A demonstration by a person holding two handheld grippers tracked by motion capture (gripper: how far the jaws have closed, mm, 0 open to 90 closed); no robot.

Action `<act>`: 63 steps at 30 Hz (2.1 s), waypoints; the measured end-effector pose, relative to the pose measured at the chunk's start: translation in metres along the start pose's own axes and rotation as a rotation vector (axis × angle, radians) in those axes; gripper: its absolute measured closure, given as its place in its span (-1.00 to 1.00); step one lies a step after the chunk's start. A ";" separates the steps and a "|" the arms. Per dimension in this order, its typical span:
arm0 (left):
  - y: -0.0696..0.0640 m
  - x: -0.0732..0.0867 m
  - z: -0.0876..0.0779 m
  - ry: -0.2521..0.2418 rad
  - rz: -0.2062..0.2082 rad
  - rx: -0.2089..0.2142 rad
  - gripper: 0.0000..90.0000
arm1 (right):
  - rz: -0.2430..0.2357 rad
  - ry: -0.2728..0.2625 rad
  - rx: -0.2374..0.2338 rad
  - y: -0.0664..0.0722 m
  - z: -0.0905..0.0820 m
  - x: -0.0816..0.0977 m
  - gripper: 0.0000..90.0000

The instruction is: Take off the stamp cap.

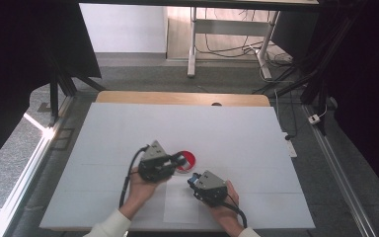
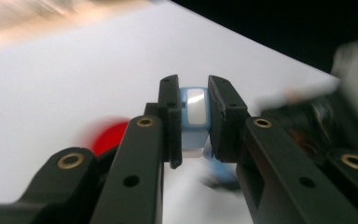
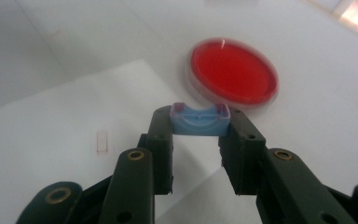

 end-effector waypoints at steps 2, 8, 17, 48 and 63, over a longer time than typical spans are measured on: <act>0.007 0.000 -0.009 0.007 0.002 0.009 0.69 | 0.031 -0.092 0.013 -0.006 -0.012 -0.013 0.46; -0.004 0.010 0.002 0.050 -0.001 0.065 0.68 | 0.028 -0.122 0.021 -0.012 -0.016 -0.018 0.45; -0.012 0.016 0.009 0.085 -0.029 0.123 0.68 | 0.045 -0.144 0.004 -0.016 -0.019 -0.012 0.45; -0.005 0.017 0.006 0.073 -0.039 0.080 0.68 | 0.085 -0.147 -0.045 -0.028 -0.041 0.013 0.44; -0.003 0.016 0.005 0.072 -0.036 0.079 0.68 | 0.151 -0.152 0.038 -0.060 -0.098 0.053 0.44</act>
Point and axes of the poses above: each handheld gripper's, and its own axes: z roughly forward along the jaws, x roughly out of its underside, y roughly to its left, the point moved 8 cm from there along z, roughly forward along the jaws, and after that the axes turned 12 degrees about -x, right-handed, at the moved point
